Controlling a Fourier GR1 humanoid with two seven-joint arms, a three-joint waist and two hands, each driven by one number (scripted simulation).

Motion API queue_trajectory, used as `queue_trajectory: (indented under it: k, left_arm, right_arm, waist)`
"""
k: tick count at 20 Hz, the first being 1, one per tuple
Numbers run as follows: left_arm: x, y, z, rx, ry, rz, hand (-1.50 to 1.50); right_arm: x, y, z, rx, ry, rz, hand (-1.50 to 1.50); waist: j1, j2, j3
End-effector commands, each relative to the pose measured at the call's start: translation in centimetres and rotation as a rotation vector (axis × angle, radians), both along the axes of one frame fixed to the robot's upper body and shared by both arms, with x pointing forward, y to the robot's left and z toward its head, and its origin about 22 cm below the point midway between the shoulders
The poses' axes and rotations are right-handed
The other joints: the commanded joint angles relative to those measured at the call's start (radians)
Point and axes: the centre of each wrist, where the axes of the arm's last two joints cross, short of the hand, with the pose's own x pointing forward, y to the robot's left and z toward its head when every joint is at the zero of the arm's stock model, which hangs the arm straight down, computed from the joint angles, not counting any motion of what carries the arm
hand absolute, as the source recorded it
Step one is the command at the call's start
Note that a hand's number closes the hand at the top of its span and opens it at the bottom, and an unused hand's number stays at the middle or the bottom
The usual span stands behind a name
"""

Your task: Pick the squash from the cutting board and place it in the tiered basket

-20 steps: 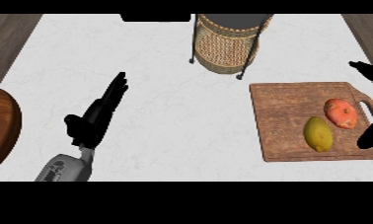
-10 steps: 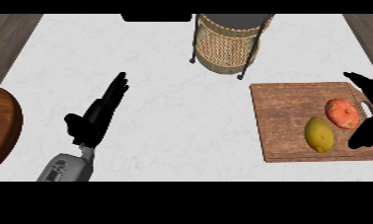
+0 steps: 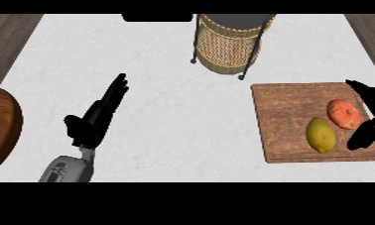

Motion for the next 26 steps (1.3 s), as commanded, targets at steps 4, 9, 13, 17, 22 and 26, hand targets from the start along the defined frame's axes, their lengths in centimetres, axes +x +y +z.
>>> queue_trajectory:
  k: [4,9,13,17,22,26]
  left_arm:
    - [-1.5,-0.3,0.0,0.005,-0.024,-0.003,0.00]
    - [0.4,0.9,0.8,0.012,0.008,0.010,0.00]
    - [0.3,0.0,1.3,0.015,-0.002,-0.019,0.00]
    - [0.9,-0.4,0.7,-0.010,-0.016,-0.007,0.00]
    - [-0.2,0.8,1.1,-0.002,-0.012,0.009,0.00]
    - [-0.9,-0.6,0.0,-0.004,0.003,-0.001,0.00]
  right_arm:
    - [-0.4,-1.9,-1.8,0.021,0.018,0.011,-1.50]
    - [-0.4,-1.5,-3.6,0.039,0.013,0.019,-1.50]
    - [-0.3,0.3,-5.3,0.059,0.012,0.021,-1.50]
    - [1.3,-1.4,-3.1,0.121,-0.152,0.093,1.50]
    - [0.6,-0.2,-4.7,0.125,-0.156,0.127,1.50]
    - [1.3,-0.6,-3.9,0.135,-0.197,0.123,1.50]
  waist:
    - [0.001,-0.001,0.000]
    - [0.000,0.000,0.000]
    - [-0.001,-0.001,0.000]
    - [0.001,0.000,0.000]
    - [0.000,-0.001,0.000]
    - [0.000,-0.001,0.000]
